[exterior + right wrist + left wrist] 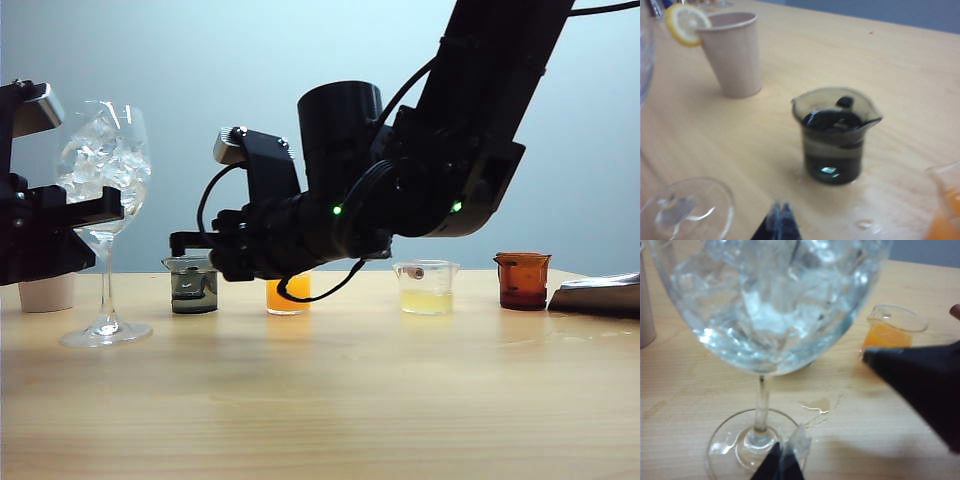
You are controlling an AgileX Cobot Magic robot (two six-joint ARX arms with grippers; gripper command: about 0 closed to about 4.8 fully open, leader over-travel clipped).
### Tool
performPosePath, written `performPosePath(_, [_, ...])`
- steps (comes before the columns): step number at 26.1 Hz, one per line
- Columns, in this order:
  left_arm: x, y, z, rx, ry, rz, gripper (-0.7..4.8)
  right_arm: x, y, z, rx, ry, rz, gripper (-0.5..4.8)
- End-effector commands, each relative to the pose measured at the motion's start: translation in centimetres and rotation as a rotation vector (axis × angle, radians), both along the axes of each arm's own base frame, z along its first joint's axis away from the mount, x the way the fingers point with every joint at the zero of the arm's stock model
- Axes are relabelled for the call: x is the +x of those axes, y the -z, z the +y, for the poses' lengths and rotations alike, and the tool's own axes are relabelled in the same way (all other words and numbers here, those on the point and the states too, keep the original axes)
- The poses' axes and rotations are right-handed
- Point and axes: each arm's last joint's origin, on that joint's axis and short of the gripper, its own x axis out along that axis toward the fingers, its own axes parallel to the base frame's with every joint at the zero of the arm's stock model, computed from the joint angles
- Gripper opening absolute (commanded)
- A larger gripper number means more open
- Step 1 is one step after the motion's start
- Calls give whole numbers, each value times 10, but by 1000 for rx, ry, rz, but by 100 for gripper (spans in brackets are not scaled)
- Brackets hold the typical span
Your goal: Pick up the first measuring cup from the left, pour the coconut rum inside into the goblet, and finally put the measuring cup back in its original place.
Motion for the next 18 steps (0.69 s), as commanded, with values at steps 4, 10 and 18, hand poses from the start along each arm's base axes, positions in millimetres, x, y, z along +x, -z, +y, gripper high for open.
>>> performPosePath(4, [-3, -3, 2, -41, -2, -25, -5, -11, 1, 11, -38, -23, -20, -4])
performPosePath(10, [-13, -3, 8, -45, -13, -39, -5, -12, 6, 12, -74, -28, 16, -4])
performPosePath(18, [-14, -2, 10, -33, -53, -27, -5, -7, 10, 24, -103, -48, 50, -4])
